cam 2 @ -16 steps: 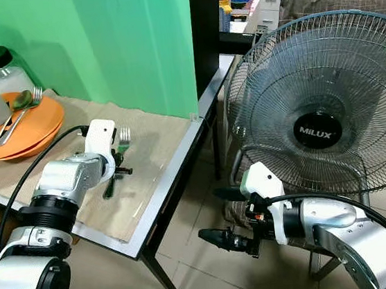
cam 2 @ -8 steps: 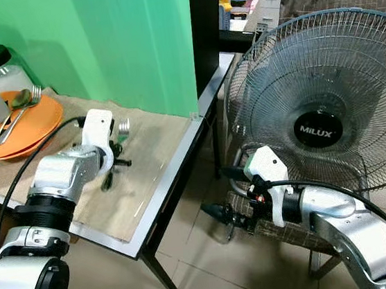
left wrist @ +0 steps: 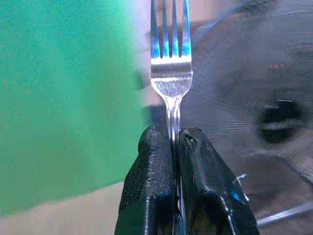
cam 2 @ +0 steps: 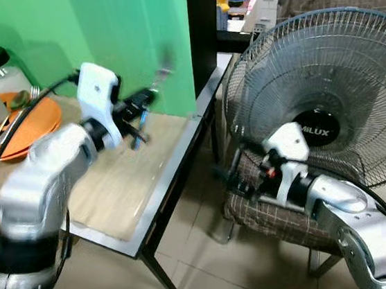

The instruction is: Setting the table

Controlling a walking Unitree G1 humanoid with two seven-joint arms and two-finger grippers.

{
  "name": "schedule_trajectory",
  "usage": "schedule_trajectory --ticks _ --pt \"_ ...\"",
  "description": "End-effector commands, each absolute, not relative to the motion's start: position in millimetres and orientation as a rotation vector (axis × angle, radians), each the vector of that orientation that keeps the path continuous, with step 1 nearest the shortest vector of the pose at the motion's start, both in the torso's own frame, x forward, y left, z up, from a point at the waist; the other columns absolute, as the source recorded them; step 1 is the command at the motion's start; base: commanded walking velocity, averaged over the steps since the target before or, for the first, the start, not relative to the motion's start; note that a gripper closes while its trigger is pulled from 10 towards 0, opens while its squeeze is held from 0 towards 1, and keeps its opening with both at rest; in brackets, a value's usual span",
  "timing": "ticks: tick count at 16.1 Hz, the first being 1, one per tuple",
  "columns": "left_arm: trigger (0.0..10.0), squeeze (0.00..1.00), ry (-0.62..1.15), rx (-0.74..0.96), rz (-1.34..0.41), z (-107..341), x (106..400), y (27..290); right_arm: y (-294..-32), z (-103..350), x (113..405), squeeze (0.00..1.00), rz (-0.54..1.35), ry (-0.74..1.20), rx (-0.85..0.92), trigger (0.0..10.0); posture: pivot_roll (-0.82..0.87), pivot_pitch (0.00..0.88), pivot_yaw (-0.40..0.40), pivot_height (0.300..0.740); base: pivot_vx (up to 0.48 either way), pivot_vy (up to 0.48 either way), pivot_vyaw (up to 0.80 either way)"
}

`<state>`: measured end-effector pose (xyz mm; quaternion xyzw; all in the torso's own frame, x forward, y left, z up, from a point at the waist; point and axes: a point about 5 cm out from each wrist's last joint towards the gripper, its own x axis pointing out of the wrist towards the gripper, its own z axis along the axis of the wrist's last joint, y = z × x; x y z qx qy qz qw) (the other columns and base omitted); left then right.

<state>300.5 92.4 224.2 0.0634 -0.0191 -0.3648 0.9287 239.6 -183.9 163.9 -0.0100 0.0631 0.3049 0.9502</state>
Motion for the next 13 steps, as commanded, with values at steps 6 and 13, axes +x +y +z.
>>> schedule_trajectory --ticks 6,13 --pt "10.0 0.00 -0.054 0.219 -0.445 192 281 122 -185 179 236 0.00 0.183 -0.018 0.036 10.0 0.08 0.000 0.042 0.740 0.000 0.000 -0.63" --pt "10.0 0.00 -0.166 0.093 -0.346 200 284 115 -179 182 240 0.00 0.106 -0.019 0.041 10.0 0.08 0.000 0.041 0.740 0.000 0.000 -0.78"
